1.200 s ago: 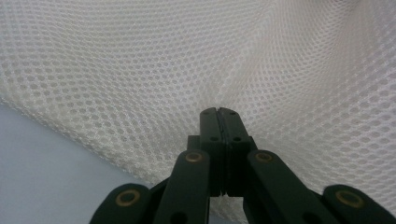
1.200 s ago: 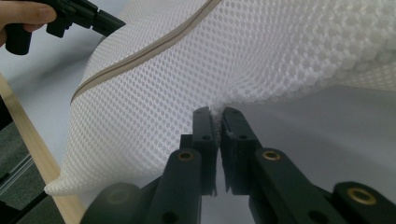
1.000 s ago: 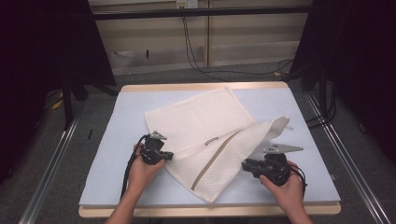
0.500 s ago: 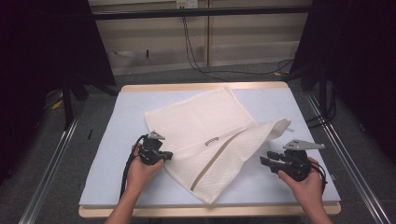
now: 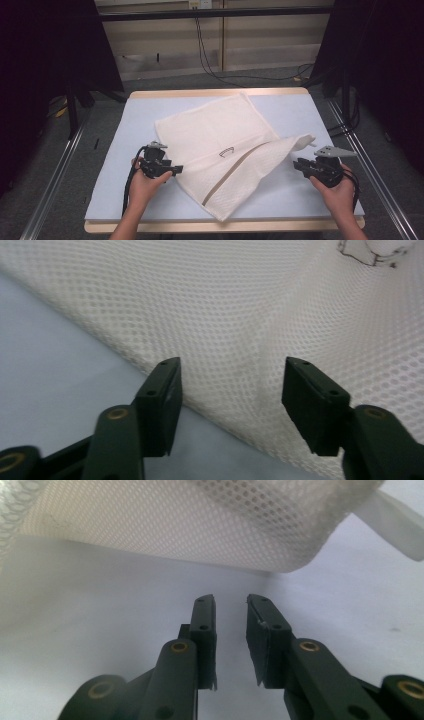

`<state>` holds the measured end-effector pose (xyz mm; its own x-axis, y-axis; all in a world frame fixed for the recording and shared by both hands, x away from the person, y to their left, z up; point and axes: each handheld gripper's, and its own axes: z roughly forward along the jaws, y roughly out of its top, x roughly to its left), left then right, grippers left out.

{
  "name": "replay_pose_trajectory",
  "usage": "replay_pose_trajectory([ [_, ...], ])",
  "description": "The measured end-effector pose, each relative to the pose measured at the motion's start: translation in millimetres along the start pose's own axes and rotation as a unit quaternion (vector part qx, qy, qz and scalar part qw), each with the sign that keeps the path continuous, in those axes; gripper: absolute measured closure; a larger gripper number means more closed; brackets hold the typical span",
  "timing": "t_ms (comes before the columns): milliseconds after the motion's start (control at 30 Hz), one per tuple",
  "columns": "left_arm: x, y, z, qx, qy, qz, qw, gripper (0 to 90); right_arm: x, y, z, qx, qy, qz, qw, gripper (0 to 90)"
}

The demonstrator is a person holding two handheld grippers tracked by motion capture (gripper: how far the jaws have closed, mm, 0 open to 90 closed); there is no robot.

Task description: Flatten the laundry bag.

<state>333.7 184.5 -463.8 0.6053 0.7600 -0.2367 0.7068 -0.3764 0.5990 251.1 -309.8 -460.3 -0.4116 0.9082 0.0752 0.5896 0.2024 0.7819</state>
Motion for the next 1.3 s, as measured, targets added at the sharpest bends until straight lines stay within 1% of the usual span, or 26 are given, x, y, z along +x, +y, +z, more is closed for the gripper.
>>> replay_pose_trajectory([
  [33,-1.2,-1.4,1.4,0.003,0.001,0.005,1.0,37.5,-0.7,-0.5,-0.6,-0.001,0.001,0.0,1.0,73.8],
  [67,-3.9,-3.2,3.4,0.013,0.005,0.007,0.9999,37.7,-1.4,-1.2,-1.2,-0.002,0.0,-0.002,1.0,73.7],
  [100,-6.0,-4.4,4.2,0.01,0.016,0.014,0.9997,38.4,-1.9,-1.9,-1.9,-0.002,-0.002,-0.001,1.0,73.7],
  [133,-9.5,-6.3,4.0,0.009,0.035,0.024,0.9991,40.4,-2.1,-2.2,-2.1,-0.002,-0.002,-0.001,1.0,73.7],
  [167,-12.9,-7.1,4.9,0.006,0.046,0.026,0.9986,45.1,-2.7,-2.8,-1.9,-0.005,-0.002,-0.002,1.0,73.4],
  [200,-14.8,-7.7,5.8,0.004,0.051,0.026,0.9984,46.6,-2.4,-2.9,-1.4,-0.005,-0.002,0.0,1.0,73.1],
  [267,-19.2,-8.7,6.7,0.004,0.075,0.031,0.9966,50.0,-2.0,-2.6,0.1,-0.003,-0.001,-0.003,1.0,72.6],
  [300,-20.4,-9.0,6.9,0.004,0.081,0.035,0.9961,51.9,-1.4,-2.4,1.0,-0.003,0.0,-0.004,1.0,72.4],
  [367,-21.1,-9.0,7.0,0.0,0.088,0.029,0.9957,56.6,-0.5,-1.6,2.1,-0.003,-0.002,-0.004,1.0,71.9],
  [400,-20.9,-8.9,6.9,0.0,0.088,0.025,0.9958,61.6,0.0,-1.2,2.4,-0.003,-0.001,-0.003,1.0,71.9],
  [467,-20.2,-7.9,6.1,0.004,0.083,0.027,0.9962,68.3,0.6,-0.5,2.7,-0.007,-0.002,-0.003,1.0,71.7],
  [500,-20.3,-7.5,6.8,0.002,0.078,0.022,0.9967,74.3,0.6,-0.2,2.8,-0.008,-0.001,-0.003,1.0,71.6],
  [567,-24.1,-5.2,8.3,0.01,0.08,0.032,0.9962,82.1,0.9,0.0,3.1,-0.007,-0.001,-0.004,1.0,71.5],
  [633,-26.0,-2.8,8.9,0.017,0.083,0.03,0.9959,84.7,0.4,-0.2,3.9,-0.004,0.001,-0.005,1.0,71.5],
  [667,-25.6,-1.8,9.4,0.016,0.083,0.024,0.9961,85.2,0.0,-0.6,4.2,-0.002,0.0,-0.004,1.0,71.5],
  [700,-22.5,-0.2,8.3,0.022,0.076,0.022,0.9966,85.6,-0.6,-1.2,4.4,-0.001,0.002,-0.005,1.0,71.5],
  [767,-13.8,3.0,6.8,0.018,0.063,0.011,0.9978,86.1,-1.7,-2.4,4.6,0.0,0.003,-0.002,1.0,71.6],
  [833,-5.1,5.7,4.9,0.01,0.073,0.008,0.9972,86.1,-4.2,-4.2,3.4,0.001,0.003,-0.002,1.0,72.7],
  [933,10.8,11.3,1.5,0.008,0.069,0.013,0.9975,86.1,-8.7,-7.3,3.4,0.008,0.002,0.003,1.0,74.2],
  [967,19.3,14.3,0.5,0.003,0.071,0.006,0.9975,86.1,-10.8,-8.2,3.8,0.01,0.005,0.001,0.9999,74.2],
  [1033,27.6,16.0,-0.4,-0.005,0.071,0.002,0.9975,85.9,-13.8,-10.1,5.7,0.013,0.004,0.009,0.9999,74.2],
  [1100,34.7,15.1,-1.0,-0.014,0.058,-0.011,0.9982,84.4,-14.3,-10.1,6.9,0.017,-0.002,0.007,0.9998,74.9],
  [1167,33.9,14.8,-3.4,-0.011,0.072,0.0,0.9974,81.5,-15.0,-9.9,8.4,0.018,-0.003,0.005,0.9998,74.8],
  [1233,30.2,14.3,-5.8,-0.011,0.085,0.004,0.9963,73.7,-17.2,-10.9,10.0,0.033,-0.005,0.0,0.9994,74.8],
  [1267,28.2,13.6,-6.3,-0.014,0.08,0.001,0.9967,68.6,-18.5,-11.7,9.8,0.042,-0.016,-0.004,0.999,74.8],
  [1300,26.1,13.1,-8.4,-0.011,0.078,-0.001,0.9969,63.9,-19.9,-12.4,9.3,0.045,-0.018,-0.005,0.9988,74.7],
])
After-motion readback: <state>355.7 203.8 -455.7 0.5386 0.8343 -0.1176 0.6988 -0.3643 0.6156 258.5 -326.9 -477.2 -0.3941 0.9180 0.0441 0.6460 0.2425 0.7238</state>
